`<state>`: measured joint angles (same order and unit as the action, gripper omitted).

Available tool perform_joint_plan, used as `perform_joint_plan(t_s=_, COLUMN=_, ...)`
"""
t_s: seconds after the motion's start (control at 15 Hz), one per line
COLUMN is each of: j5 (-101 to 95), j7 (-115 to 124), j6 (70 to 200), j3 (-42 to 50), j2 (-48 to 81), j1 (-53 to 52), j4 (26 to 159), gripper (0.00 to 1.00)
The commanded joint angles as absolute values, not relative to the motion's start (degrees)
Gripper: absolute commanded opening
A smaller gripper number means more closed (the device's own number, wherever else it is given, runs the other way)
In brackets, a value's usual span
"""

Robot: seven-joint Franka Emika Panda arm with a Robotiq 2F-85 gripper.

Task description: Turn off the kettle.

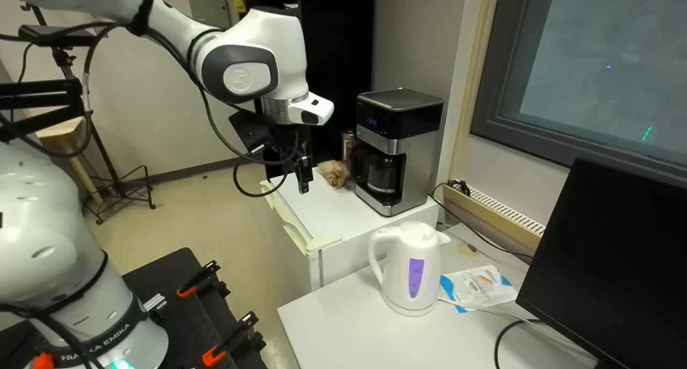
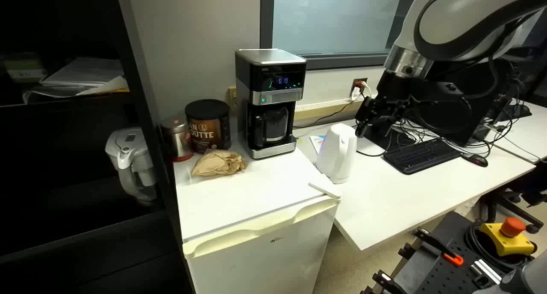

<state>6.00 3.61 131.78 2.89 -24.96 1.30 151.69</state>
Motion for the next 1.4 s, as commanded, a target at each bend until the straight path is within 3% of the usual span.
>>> perform_joint_plan(t_s=0.0, j5=6.2, j7=3.5, j6=131.6, j3=2.6, j2=-25.0, j1=1.6, j4=151.6, gripper=1.0)
perform_joint_plan(t_s=0.93, j5=5.0, j7=4.6, j6=132.4, j3=2.1, j2=-18.9, j1=2.1, j4=146.8, gripper=1.0)
perform_joint_plan(t_s=1.0, j5=4.9, j7=4.6, j6=132.5, j3=2.2, j2=-18.2, j1=2.3, j4=146.2, gripper=0.75)
perform_joint_plan(t_s=1.13, j5=5.0, j7=4.3, j6=132.2, j3=2.5, j2=-16.7, j1=2.4, j4=144.9, gripper=0.67)
perform_joint_plan(t_s=1.33, j5=5.0, j7=4.7, j6=132.3, j3=2.6, j2=-14.4, j1=3.0, j4=143.2, gripper=0.45)
